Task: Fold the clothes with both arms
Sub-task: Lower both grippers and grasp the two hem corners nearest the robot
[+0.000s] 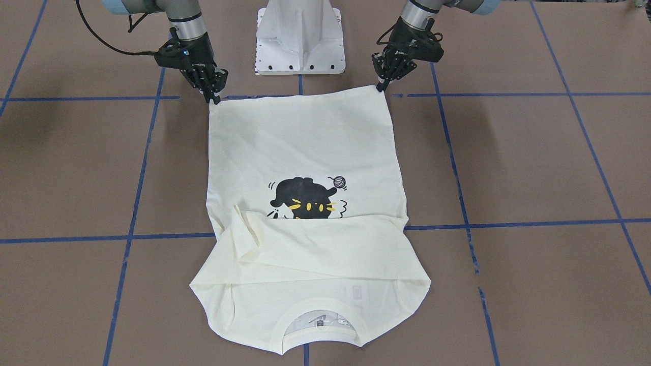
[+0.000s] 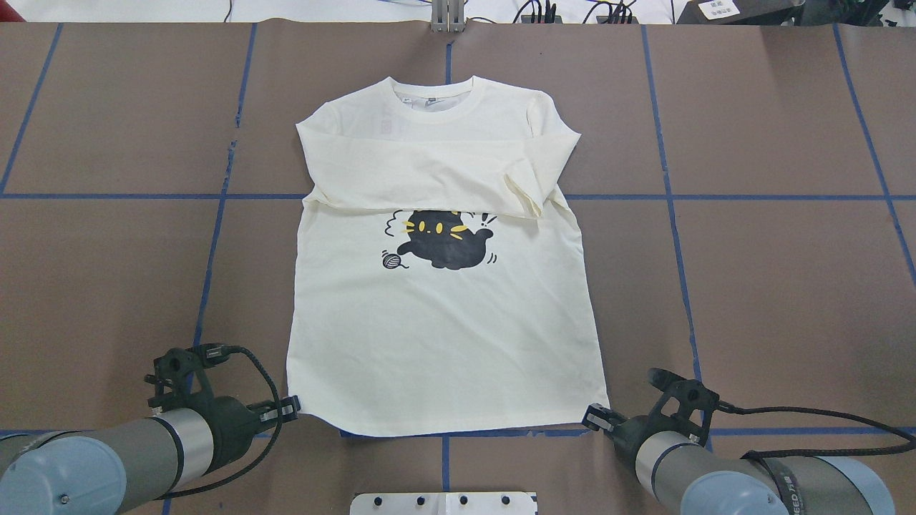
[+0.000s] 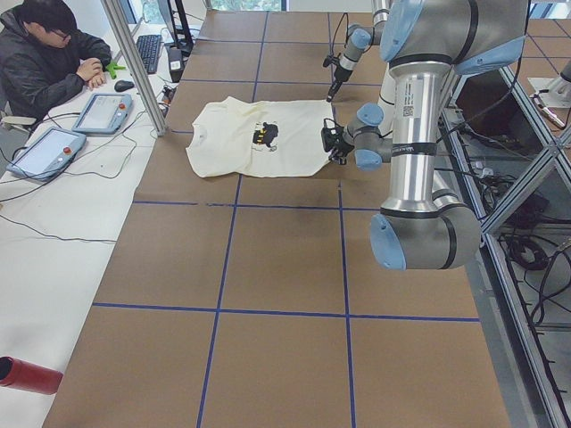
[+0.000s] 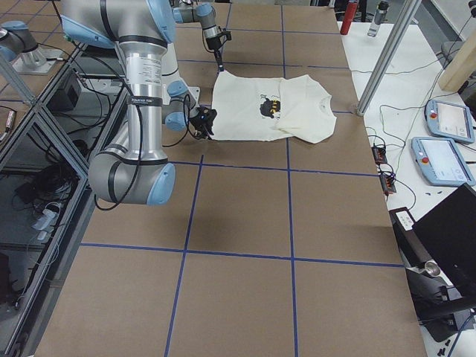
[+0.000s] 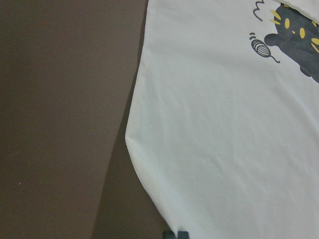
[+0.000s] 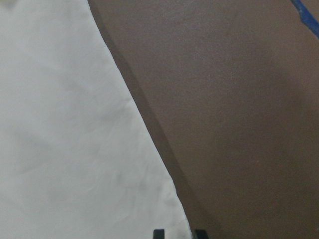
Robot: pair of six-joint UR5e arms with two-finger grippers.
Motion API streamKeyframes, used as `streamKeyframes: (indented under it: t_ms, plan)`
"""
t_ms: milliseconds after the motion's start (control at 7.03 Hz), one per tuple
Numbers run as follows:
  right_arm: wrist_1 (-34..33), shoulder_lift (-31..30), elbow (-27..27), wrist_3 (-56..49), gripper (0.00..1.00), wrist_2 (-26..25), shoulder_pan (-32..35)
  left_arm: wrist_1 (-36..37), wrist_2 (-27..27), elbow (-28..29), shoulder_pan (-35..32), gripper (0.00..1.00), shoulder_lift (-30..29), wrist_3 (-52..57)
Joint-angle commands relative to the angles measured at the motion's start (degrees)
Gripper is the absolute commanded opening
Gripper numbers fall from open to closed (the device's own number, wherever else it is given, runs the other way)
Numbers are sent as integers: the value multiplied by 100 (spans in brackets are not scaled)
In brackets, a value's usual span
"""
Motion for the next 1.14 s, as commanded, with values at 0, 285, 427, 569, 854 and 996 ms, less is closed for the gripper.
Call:
streamKeyframes:
  t_ms: [0,285,427,569,854,996]
  plan:
    - [-17,-32,-1,-44,0,8,8,0,-9,-13,0,0,3,0]
    - [-44,-41,77,-79,0,-131,35,26,-17,-13,0,0,3,9]
    - [-175,-50,356,-192,0,-132,70,227,-26,-65,0,0,12,9]
    - [-898,-59,994,-298,0,-106,70,464,-61,-353,0,0,73,9]
    - [-2471,2,2540,-308,0,235,-17,2580,-786,-2095,70,0,30,-8]
    - [-3314,12,3435,-308,0,437,-96,3306,-1087,-2931,79,0,21,-9]
